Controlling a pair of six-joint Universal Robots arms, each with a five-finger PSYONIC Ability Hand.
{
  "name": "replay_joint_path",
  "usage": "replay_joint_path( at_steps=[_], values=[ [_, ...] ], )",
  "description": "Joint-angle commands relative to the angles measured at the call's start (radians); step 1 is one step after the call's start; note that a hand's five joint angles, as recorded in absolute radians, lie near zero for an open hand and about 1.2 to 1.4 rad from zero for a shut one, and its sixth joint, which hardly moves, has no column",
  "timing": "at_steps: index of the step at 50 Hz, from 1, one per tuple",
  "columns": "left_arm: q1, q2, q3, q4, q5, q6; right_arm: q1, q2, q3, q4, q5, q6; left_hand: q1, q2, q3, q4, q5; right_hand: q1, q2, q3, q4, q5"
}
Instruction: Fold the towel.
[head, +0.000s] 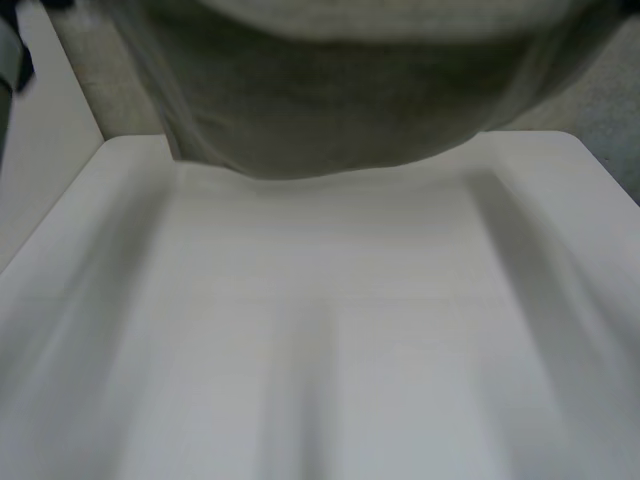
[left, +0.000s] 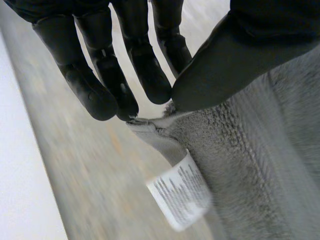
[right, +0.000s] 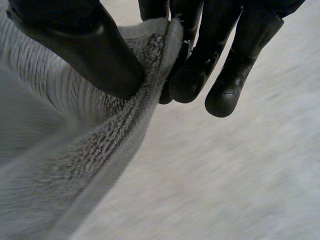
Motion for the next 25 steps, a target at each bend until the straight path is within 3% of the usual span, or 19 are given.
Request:
replay_joint_path(
  at_steps=[1, 10, 17, 21, 25],
  values=[
    [0.045, 0.058, -0.325, -0.023, 0.097, 0.007, -0.029, -0.044, 0.152, 0.248, -0.134, -0.016, -0.024, -0.129, -0.152, -0.131, -0.265, 0.071, 0.074, 0.045, 0.058, 0.057],
    [0.134, 0.218, -0.611, -0.026, 0.174, 0.01, -0.115, -0.165, 0.384, 0.283, -0.22, -0.097, -0.024, -0.129, -0.152, -0.131, -0.265, 0.071, 0.074, 0.045, 0.058, 0.057],
    [0.2, 0.378, -0.667, -0.049, 0.185, 0.003, -0.171, -0.289, 0.384, 0.332, -0.234, -0.111, -0.024, -0.129, -0.152, -0.131, -0.265, 0.071, 0.074, 0.045, 0.058, 0.057],
    [0.26, 0.462, -0.668, -0.07, 0.242, -0.003, -0.192, -0.328, 0.326, 0.407, -0.234, -0.111, -0.024, -0.129, -0.152, -0.131, -0.265, 0.071, 0.074, 0.045, 0.058, 0.057],
    [0.266, 0.473, -0.668, -0.075, 0.283, -0.009, -0.198, -0.328, 0.309, 0.454, -0.24, -0.112, -0.024, -0.129, -0.152, -0.131, -0.265, 0.071, 0.074, 0.045, 0.058, 0.057]
  ],
)
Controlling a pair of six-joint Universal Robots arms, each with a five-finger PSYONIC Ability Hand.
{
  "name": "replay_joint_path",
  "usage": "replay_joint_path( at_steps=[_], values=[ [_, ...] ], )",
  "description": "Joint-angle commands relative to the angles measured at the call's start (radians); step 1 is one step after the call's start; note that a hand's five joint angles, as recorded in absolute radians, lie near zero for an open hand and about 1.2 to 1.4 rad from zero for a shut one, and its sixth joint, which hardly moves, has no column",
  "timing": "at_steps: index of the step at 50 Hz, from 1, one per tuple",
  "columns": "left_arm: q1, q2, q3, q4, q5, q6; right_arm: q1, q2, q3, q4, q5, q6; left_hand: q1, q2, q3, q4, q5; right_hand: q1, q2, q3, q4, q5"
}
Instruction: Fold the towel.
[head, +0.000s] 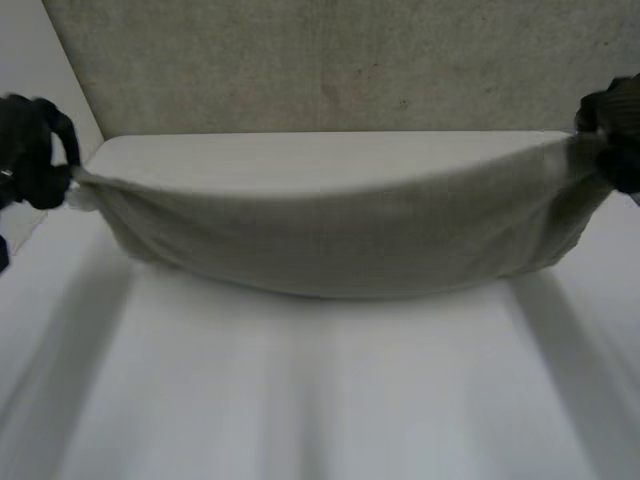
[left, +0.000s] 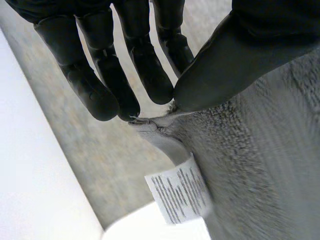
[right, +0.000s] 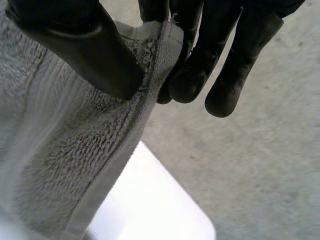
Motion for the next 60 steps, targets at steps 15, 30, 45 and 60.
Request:
replay_joint_path(
  at_steps=[15, 30, 45, 60],
  values=[
    [-0.071, -0.279, 0.076, -0.012, 0.069, 0.004, -0.007, 0.228, -0.031, 0.1, -0.002, -0.01, -0.024, -0.129, -0.154, -0.131, -0.265, 0.07, 0.069, 0.044, 0.058, 0.057],
    [-0.141, -0.614, 0.309, -0.034, -0.078, 0.148, -0.004, 0.518, -0.147, 0.085, 0.019, -0.004, -0.024, -0.129, -0.154, -0.131, -0.265, 0.07, 0.069, 0.044, 0.058, 0.057],
    [-0.168, -0.731, 0.406, -0.054, -0.123, 0.181, 0.039, 0.654, -0.244, 0.068, 0.085, 0.007, -0.024, -0.129, -0.154, -0.131, -0.265, -1.1, -1.101, -1.126, -1.112, -1.113],
    [-0.201, -0.63, 0.394, -0.066, -0.228, 0.184, 0.039, 0.445, -0.146, -0.018, 0.087, 0.017, -1.227, -1.333, -1.357, -1.335, -1.468, -1.151, -1.153, -1.177, -1.164, -1.164]
  ],
)
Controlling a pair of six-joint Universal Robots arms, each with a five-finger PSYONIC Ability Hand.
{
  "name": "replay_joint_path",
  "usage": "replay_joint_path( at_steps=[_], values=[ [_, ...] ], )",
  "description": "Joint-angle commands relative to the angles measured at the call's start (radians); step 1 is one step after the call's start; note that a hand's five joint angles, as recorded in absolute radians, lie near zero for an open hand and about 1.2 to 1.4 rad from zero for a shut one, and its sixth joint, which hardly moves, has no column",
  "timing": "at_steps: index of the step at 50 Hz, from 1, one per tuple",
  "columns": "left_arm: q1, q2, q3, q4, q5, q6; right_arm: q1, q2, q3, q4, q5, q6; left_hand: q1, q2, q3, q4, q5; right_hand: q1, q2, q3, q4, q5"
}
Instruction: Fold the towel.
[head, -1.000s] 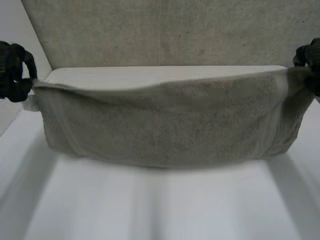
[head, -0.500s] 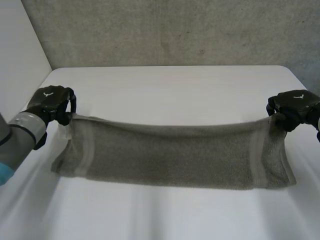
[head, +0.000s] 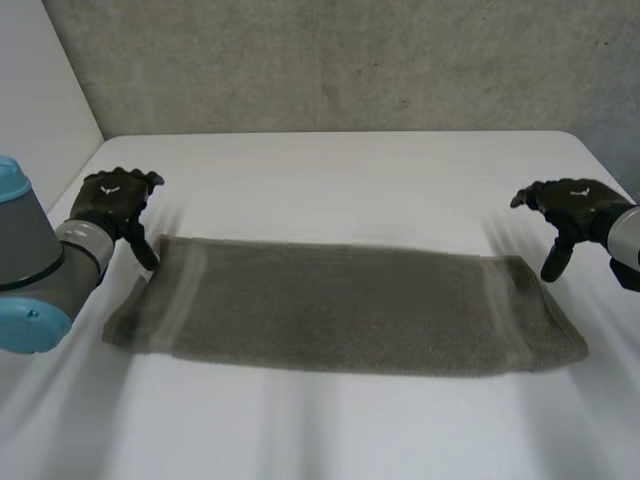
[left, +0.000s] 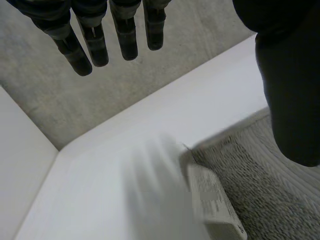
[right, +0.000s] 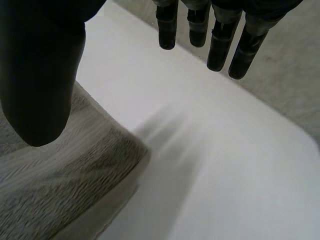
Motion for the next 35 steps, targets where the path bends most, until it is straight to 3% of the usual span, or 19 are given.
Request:
replay_joint_path(
  at_steps=[1, 7, 12, 17, 29, 35],
  values=[
    [-0.008, 0.086, -0.042, 0.001, -0.009, -0.004, -0.012, -0.202, 0.12, -0.041, -0.019, -0.005, -0.093, -0.08, -0.07, -0.084, -0.225, -0.063, -0.088, -0.075, -0.082, -0.058],
    [-0.006, 0.128, -0.102, 0.004, -0.003, -0.005, -0.012, -0.31, 0.248, -0.047, -0.057, -0.047, -0.078, -0.065, -0.055, -0.069, -0.21, -0.063, -0.088, -0.075, -0.082, -0.058],
    [-0.008, 0.18, -0.199, 0.033, 0.104, -0.007, -0.024, -0.382, 0.44, -0.045, -0.088, -0.183, -0.061, -0.048, -0.038, -0.052, -0.193, -0.063, -0.088, -0.075, -0.082, -0.058],
    [-0.005, 0.197, -0.253, 0.062, 0.151, -0.01, -0.067, -0.385, 0.557, -0.047, -0.096, -0.261, -0.055, -0.042, -0.032, -0.046, -0.187, -0.063, -0.088, -0.075, -0.082, -0.058],
    [-0.003, 0.197, -0.273, 0.071, 0.154, -0.013, -0.147, -0.366, 0.653, -0.065, -0.13, -0.329, -0.055, -0.042, -0.032, -0.046, -0.187, -0.02, -0.045, -0.032, -0.04, -0.016],
    [-0.005, 0.197, -0.273, 0.071, 0.154, -0.013, -0.156, -0.298, 0.642, -0.104, -0.14, -0.331, -0.055, -0.042, -0.032, -0.046, -0.187, 0.278, 0.253, 0.266, 0.259, 0.283]
  ],
)
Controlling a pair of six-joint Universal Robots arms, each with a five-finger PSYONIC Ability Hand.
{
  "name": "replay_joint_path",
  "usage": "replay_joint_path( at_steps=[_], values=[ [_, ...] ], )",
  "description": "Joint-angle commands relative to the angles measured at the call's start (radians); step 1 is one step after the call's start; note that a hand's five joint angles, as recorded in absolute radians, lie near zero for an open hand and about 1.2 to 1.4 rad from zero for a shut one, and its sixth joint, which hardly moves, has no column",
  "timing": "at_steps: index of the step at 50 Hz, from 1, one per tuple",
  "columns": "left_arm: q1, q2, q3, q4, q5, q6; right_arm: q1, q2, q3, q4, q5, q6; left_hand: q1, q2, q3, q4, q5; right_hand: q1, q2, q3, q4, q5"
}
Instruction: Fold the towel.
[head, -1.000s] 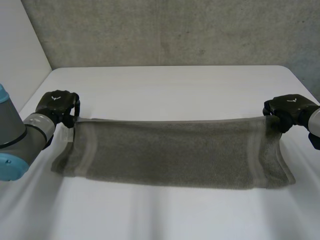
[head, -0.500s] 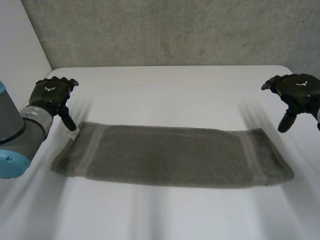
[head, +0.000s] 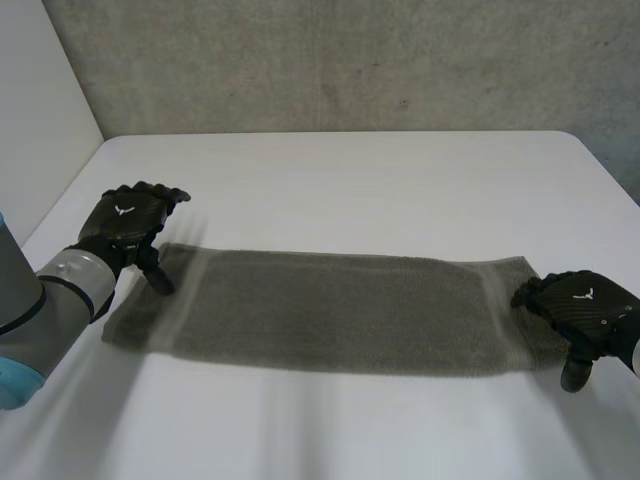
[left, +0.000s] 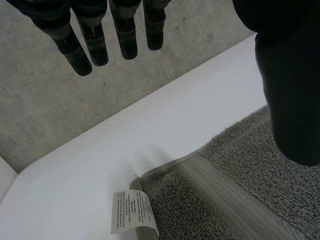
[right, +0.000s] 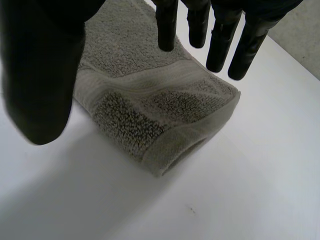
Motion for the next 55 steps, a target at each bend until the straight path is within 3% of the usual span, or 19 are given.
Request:
replay_joint_path(
  at_steps=[1, 6, 18, 28, 40, 45, 50, 53, 55],
  values=[
    [-0.001, -0.001, 0.001, -0.001, -0.002, 0.0, -0.007, 0.076, -0.017, -0.035, -0.01, 0.001, -0.055, -0.037, -0.029, -0.046, -0.191, 0.269, 0.273, 0.274, 0.277, 0.27],
    [0.0, 0.001, 0.001, -0.001, -0.002, 0.0, -0.004, 0.11, -0.021, -0.038, -0.007, 0.001, -0.055, -0.037, -0.029, -0.046, -0.191, 0.431, 0.435, 0.436, 0.438, 0.432],
    [0.0, 0.001, 0.001, -0.001, -0.004, -0.002, -0.006, 0.15, -0.025, -0.064, -0.005, 0.001, -0.055, -0.037, -0.029, -0.046, -0.191, 0.484, 0.488, 0.489, 0.492, 0.485],
    [0.0, 0.001, 0.001, -0.001, -0.004, -0.003, -0.004, 0.189, -0.043, -0.097, -0.001, 0.001, -0.058, -0.04, -0.032, -0.049, -0.194, 1.099, 1.103, 1.104, 1.106, 1.1],
    [0.0, 0.008, 0.001, -0.001, -0.004, -0.003, -0.069, 0.18, -0.09, -0.11, 0.053, -0.002, -0.058, -0.04, -0.032, -0.049, -0.194, 1.1, 1.104, 1.104, 1.107, 1.101],
    [0.002, 0.027, -0.002, -0.001, -0.005, -0.003, -0.184, 0.163, -0.156, -0.094, 0.076, -0.044, -0.058, -0.04, -0.032, -0.049, -0.194, 1.1, 1.104, 1.104, 1.107, 1.101],
    [0.003, 0.065, -0.002, -0.003, -0.007, -0.019, -0.329, 0.136, -0.234, -0.069, 0.096, -0.201, -0.058, -0.04, -0.032, -0.049, -0.194, 1.1, 1.104, 1.104, 1.107, 1.101],
    [0.005, 0.074, -0.002, -0.003, -0.007, -0.029, -0.331, 0.124, -0.253, -0.055, 0.101, -0.22, -0.061, -0.043, -0.035, -0.052, -0.197, 1.1, 1.104, 1.104, 1.107, 1.101],
    [0.005, 0.091, 0.0, -0.004, -0.007, -0.051, -0.256, 0.067, -0.293, -0.035, 0.13, -0.194, -0.061, -0.043, -0.035, -0.052, -0.197, 1.1, 1.104, 1.104, 1.107, 1.101]
  ],
)
